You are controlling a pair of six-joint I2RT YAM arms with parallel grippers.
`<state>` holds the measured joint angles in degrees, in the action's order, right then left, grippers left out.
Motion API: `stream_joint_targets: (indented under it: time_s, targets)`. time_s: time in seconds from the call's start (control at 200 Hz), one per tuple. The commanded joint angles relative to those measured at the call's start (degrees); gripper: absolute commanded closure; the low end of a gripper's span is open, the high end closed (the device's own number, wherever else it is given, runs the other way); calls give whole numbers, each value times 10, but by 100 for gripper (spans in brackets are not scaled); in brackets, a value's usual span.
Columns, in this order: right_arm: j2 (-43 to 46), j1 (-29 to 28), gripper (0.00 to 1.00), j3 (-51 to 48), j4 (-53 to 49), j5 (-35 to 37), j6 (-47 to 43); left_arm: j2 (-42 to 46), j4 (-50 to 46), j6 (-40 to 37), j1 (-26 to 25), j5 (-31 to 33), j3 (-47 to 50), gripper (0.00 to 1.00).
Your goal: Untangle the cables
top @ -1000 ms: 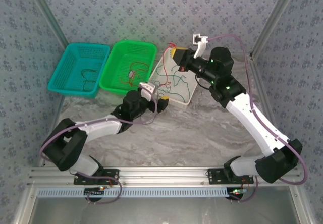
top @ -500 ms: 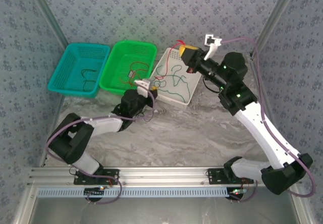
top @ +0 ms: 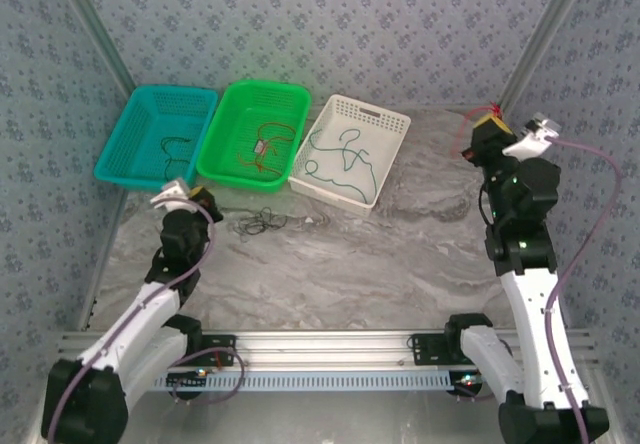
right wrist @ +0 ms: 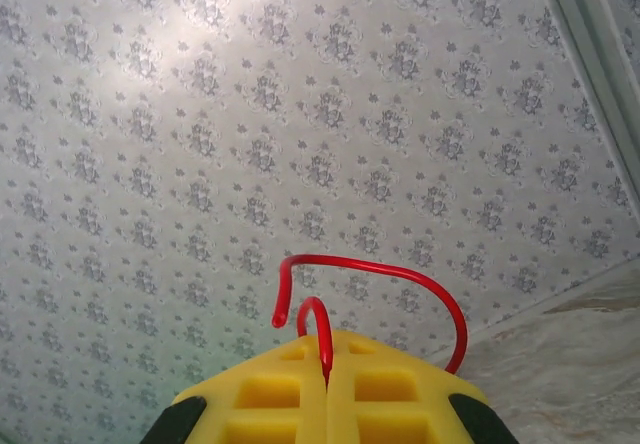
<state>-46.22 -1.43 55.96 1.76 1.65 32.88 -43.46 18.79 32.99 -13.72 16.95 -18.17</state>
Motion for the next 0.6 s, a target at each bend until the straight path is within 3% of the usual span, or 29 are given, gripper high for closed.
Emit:
stream_joint_targets:
  time_s: [0.0, 0.2, 0.32, 0.595]
  targets:
    - [-37, -25, 100, 6, 27, -71, 17, 14, -103, 28, 5, -61, -23, 100]
    - [-222, -205, 100, 118, 12, -126, -103, -36, -177, 59, 1, -147, -77, 100]
    - [-368, -279, 100, 248, -10, -155, -160, -64, -185, 74, -14, -170, -90, 100]
    - [-686, -337, 100, 573, -89, -208, -182, -138, -215, 118, -62, -179, -138, 100]
